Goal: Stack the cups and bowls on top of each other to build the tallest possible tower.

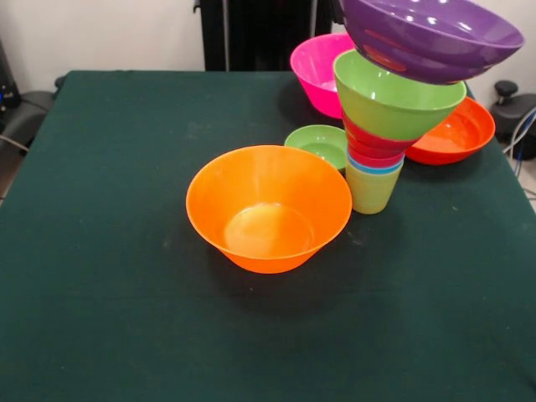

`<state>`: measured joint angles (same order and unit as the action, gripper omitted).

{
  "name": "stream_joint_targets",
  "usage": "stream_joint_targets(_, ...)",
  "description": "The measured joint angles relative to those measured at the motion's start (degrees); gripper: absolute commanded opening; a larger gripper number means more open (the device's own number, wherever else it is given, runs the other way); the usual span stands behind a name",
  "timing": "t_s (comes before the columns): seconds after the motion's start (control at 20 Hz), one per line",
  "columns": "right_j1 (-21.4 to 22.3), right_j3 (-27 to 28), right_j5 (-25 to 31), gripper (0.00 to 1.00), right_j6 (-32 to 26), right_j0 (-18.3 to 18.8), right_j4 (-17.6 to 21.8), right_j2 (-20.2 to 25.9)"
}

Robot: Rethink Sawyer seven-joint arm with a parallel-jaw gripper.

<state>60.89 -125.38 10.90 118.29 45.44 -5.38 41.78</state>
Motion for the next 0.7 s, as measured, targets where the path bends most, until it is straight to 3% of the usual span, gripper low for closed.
stream_joint_targets(0.45, 0.9, -3.5, -3.7, 0.0, 3.3, 0.7, -0.5, 0.5)
stream_joint_targets(0.7, 0.5, -6.1, -5.6, 0.0, 5.1, 4.3, -0.5, 3.5)
